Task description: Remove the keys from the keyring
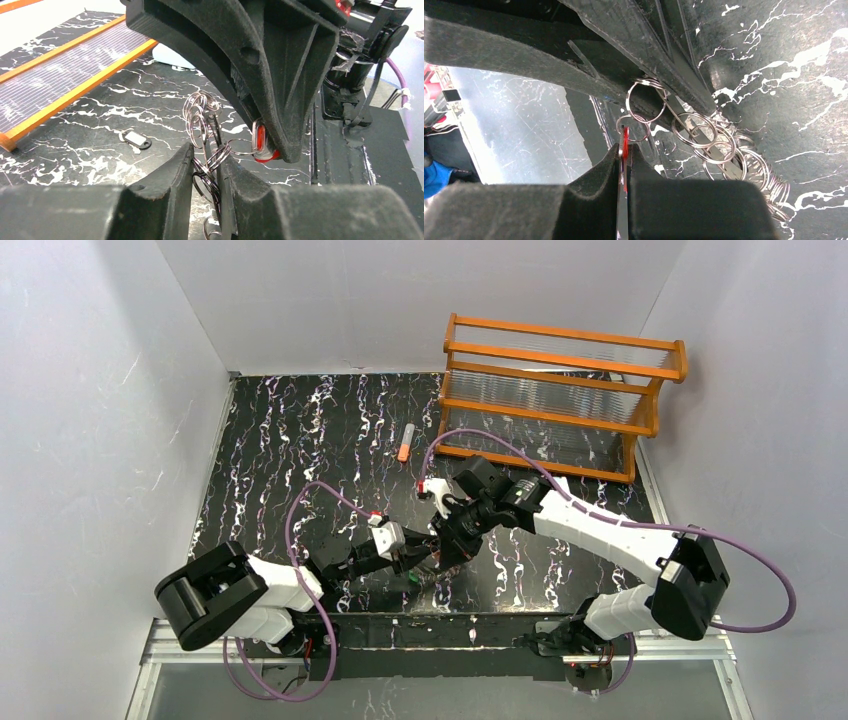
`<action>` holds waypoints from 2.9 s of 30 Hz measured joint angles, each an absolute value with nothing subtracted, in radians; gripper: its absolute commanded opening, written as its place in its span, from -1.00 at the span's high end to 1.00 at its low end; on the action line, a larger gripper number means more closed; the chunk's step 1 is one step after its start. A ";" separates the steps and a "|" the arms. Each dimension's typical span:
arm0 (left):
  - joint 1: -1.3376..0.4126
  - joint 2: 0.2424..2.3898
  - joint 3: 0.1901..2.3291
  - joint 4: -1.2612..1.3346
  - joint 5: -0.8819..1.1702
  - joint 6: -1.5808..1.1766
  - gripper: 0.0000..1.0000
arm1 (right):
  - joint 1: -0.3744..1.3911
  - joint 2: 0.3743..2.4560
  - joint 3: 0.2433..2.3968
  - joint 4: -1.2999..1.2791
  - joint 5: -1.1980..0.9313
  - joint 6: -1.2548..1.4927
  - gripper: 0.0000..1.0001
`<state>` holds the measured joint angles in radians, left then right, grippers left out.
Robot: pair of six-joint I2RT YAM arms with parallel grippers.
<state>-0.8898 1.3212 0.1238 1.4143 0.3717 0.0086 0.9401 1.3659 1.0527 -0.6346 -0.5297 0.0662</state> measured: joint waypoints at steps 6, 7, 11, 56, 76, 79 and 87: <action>-0.896 1.320 0.125 1.407 0.320 0.019 0.66 | 0.936 1.366 1.085 -0.658 -0.535 0.051 0.97; -0.897 1.319 0.125 1.401 0.309 0.022 0.65 | 0.936 1.366 1.087 -0.659 -0.535 0.049 0.97; -0.911 1.299 0.132 1.365 0.273 0.046 0.63 | 0.935 1.366 1.092 -0.664 -0.531 0.048 0.97; -1.035 1.264 0.329 0.914 0.363 0.382 1.00 | 0.859 1.597 1.508 -1.106 -0.500 -0.190 0.38; -0.990 1.356 0.329 1.052 0.324 0.097 1.00 | 0.763 1.199 1.102 -0.688 -0.425 -0.097 -0.02; -0.988 1.356 0.329 1.053 0.312 0.078 1.00 | 0.766 1.088 0.988 -0.601 -0.431 -0.045 -0.02; -0.983 1.356 0.329 1.053 0.284 0.055 1.00 | 0.766 0.879 0.674 -0.330 -0.448 0.099 -0.01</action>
